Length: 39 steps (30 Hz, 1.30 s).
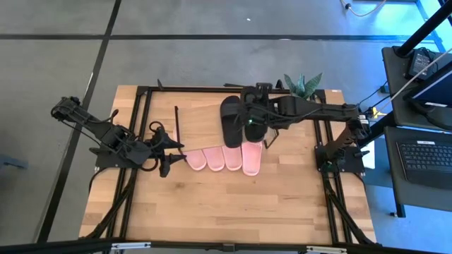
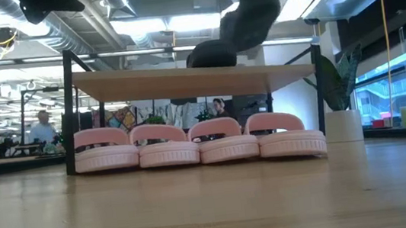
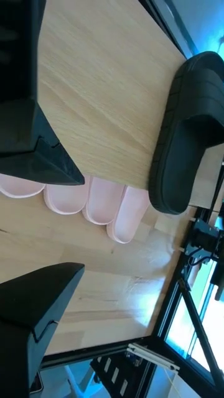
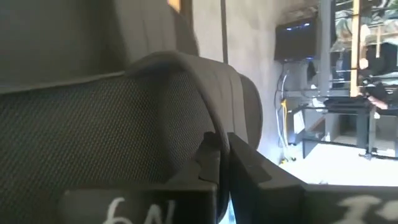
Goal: Pick and place slides into the shelf
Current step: Adjust the black slides on the shelf
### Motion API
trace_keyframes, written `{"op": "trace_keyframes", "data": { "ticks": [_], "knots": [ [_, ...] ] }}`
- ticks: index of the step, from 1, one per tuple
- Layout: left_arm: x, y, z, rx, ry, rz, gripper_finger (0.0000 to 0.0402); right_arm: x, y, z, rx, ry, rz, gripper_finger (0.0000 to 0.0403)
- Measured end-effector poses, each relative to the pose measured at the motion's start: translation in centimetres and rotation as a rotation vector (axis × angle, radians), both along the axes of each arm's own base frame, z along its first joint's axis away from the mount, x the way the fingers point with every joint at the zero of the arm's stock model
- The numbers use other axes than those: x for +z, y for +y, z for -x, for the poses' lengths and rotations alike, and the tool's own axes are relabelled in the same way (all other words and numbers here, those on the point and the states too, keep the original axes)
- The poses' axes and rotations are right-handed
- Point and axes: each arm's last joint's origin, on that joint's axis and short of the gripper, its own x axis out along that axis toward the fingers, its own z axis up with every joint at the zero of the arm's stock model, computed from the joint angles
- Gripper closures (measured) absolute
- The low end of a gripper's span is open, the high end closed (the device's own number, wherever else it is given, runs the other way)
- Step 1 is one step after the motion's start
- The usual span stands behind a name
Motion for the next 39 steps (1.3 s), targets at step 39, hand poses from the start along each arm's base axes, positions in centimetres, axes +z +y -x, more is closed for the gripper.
{"op": "trace_keyframes", "data": {
  "ticks": [39],
  "knots": [
    [0.0,-0.1,0.0,0.001,-0.002,0.06,0.0196,-7.0,-0.4,2.8,0.059,-0.094,-0.024,0.0385]
  ]
}}
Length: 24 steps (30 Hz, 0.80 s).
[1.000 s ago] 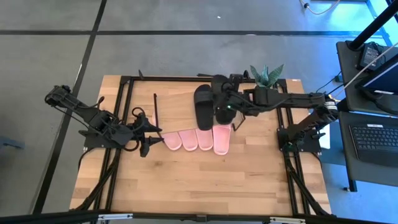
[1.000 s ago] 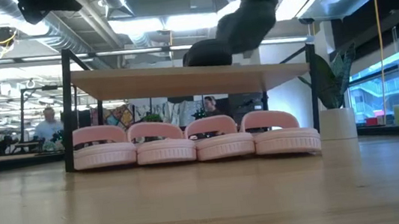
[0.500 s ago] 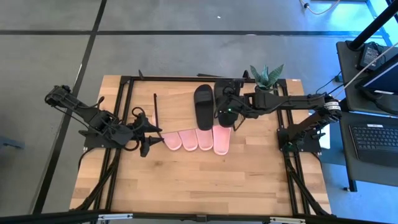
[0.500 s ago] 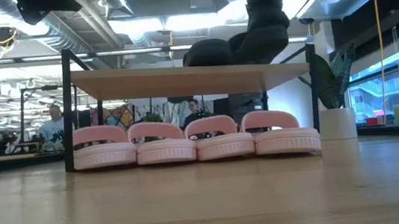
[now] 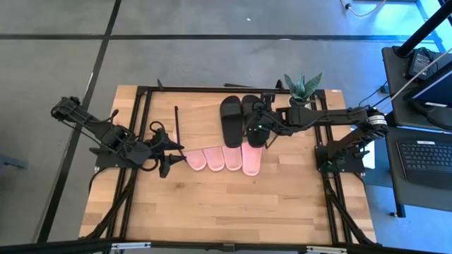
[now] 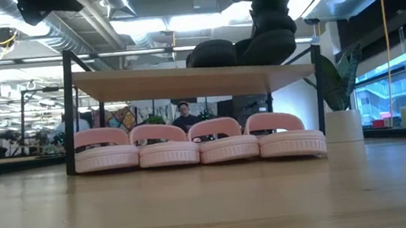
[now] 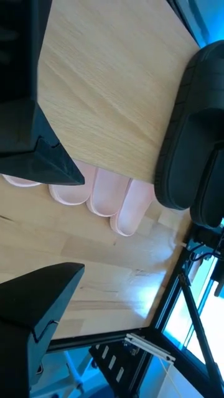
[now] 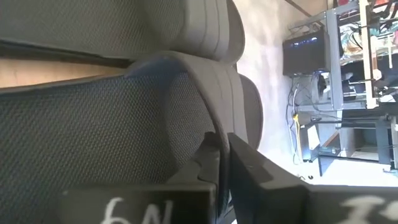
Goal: Pick and place slides into the shelf
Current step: Adjust the black slides on the shelf
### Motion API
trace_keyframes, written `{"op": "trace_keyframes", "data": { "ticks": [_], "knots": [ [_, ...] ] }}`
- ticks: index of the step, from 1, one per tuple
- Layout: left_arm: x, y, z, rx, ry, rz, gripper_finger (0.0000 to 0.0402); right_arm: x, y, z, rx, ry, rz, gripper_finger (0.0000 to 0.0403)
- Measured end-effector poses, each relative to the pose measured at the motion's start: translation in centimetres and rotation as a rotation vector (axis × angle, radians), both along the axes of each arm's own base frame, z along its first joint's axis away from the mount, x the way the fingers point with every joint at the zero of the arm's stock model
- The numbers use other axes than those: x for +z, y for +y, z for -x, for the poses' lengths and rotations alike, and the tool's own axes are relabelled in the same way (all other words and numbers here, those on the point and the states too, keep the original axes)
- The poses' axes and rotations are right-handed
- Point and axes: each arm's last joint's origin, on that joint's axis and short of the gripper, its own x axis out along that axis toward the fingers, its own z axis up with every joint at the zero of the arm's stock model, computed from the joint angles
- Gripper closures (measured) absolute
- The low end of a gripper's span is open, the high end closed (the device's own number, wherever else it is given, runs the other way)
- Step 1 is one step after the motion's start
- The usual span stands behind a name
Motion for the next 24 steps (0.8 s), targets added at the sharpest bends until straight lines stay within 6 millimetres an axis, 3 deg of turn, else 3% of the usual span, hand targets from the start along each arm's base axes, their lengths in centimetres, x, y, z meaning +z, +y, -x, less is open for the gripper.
{"op": "trace_keyframes", "data": {
  "ticks": [16,24],
  "knots": [
    [0.0,0.0,0.0,0.001,0.0,0.0,0.0196,-0.59,-0.15,-0.22,-0.016,0.023,-0.009,0.036],
    [0.0,0.01,0.0,0.001,0.0,0.0,0.0196,-0.6,-0.13,-0.21,-0.013,0.026,-0.008,0.0287]
  ]
}}
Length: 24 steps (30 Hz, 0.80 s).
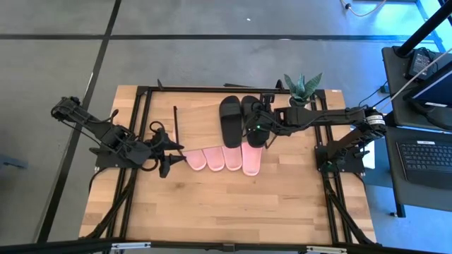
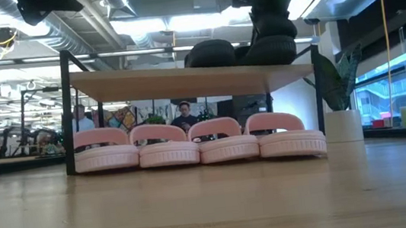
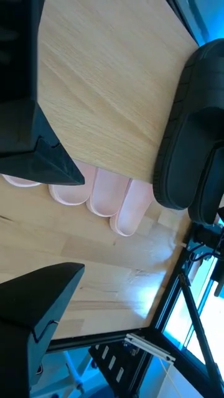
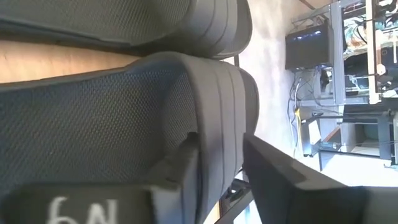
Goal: Pick and place slides into the shelf
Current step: Adjust the black slides on the shelf, then adjust the shelf on the table
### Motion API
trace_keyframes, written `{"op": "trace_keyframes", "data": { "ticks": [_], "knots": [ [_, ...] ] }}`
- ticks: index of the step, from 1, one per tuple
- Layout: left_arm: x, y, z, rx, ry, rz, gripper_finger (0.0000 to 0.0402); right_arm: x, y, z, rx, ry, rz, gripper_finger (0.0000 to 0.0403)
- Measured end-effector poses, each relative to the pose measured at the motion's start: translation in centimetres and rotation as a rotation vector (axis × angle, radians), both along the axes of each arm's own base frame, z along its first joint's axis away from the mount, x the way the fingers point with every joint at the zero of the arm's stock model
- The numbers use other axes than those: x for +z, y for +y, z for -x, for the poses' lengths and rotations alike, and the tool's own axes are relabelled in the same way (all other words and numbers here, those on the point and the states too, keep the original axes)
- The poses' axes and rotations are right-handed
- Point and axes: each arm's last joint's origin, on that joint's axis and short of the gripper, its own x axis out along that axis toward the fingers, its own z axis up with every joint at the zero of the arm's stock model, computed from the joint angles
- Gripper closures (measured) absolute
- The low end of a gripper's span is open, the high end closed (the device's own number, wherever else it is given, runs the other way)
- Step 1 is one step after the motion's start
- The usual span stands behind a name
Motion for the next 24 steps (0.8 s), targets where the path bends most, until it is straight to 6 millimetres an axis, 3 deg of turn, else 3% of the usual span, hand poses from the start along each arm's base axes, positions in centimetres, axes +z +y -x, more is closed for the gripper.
{"op": "trace_keyframes", "data": {
  "ticks": [5,11,18,24],
  "knots": [
    [0.0,0.0,0.0,0.0,0.0,0.0,0.0196,0.1,0.3,0.0,-0.004,-0.021,-0.008,0.0245],
    [0.0,0.0,0.0,0.002,-0.002,0.004,0.0196,1.4,0.7,0.1,-0.001,-0.05,-0.087,0.0233],
    [0.3,-0.2,0.1,-0.035,-0.023,0.135,0.0196,5.5,1.0,1.6,-0.128,-0.087,-0.206,0.0233],
    [1.9,-0.6,0.2,-0.153,-0.143,0.223,0.0196,10.0,2.9,2.6,-0.194,-0.258,-0.476,0.0233]
  ]
}}
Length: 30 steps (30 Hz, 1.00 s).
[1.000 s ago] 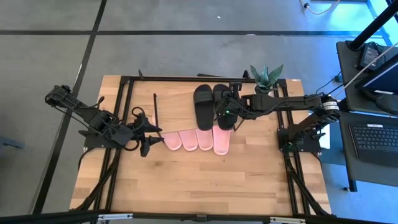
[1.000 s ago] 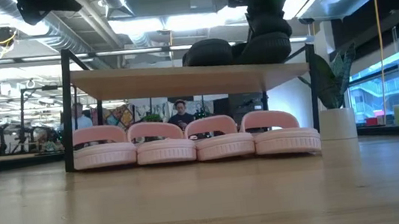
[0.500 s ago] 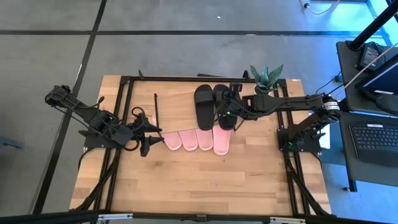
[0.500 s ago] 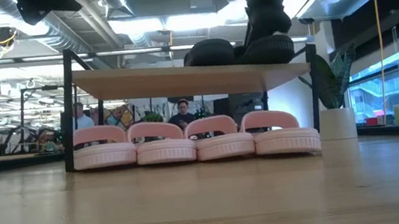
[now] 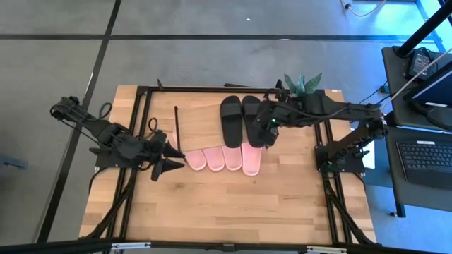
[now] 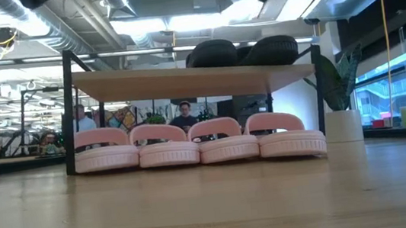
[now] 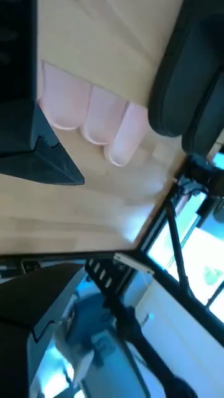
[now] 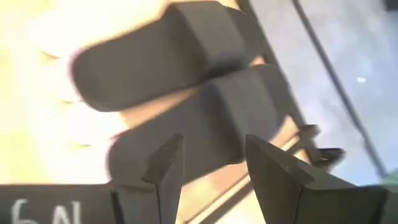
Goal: Pick and place slides into the shelf
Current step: Adjust the shelf on the table
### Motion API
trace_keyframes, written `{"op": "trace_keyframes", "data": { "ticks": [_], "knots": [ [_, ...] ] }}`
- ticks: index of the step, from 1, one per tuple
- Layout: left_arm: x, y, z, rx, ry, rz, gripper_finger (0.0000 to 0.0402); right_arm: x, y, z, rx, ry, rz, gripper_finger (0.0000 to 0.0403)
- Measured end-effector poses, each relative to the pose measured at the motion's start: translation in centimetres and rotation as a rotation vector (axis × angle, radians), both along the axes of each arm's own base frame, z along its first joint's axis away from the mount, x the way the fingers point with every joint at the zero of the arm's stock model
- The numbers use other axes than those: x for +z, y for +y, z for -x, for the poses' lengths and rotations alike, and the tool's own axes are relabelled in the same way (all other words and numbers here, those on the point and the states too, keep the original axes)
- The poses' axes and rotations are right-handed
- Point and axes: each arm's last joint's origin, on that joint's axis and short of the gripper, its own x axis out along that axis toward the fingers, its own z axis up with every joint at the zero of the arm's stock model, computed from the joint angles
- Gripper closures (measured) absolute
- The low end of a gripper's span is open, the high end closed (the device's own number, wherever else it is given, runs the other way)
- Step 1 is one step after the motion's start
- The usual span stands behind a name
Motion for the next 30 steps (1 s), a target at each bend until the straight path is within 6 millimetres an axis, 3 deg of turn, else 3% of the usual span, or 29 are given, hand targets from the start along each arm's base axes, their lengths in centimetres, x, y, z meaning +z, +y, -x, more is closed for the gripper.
{"op": "trace_keyframes", "data": {
  "ticks": [4,9,16,25,30],
  "knots": [
    [0.2,0.2,0.7,0.021,0.0,0.05,0.0196,0.8,1.9,1.0,0.023,-0.039,-0.029,0.0233],
    [-0.1,0.2,1.2,0.071,0.033,0.088,0.0196,-0.2,3.2,4.2,-0.04,-0.009,-0.015,0.0233],
    [-1.8,0.4,2.2,0.153,0.216,0.171,0.0196,-3.4,3.0,8.6,-0.161,0.019,-0.057,0.0233],
    [-3.0,0.8,3.1,0.268,0.343,0.226,0.0196,-9.9,1.1,8.5,-0.286,0.097,-0.04,0.0233],
    [-4.1,1.3,2.8,0.389,0.43,0.159,0.0196,-11.2,0.9,8.8,-0.314,0.128,-0.039,0.0233]
  ]
}}
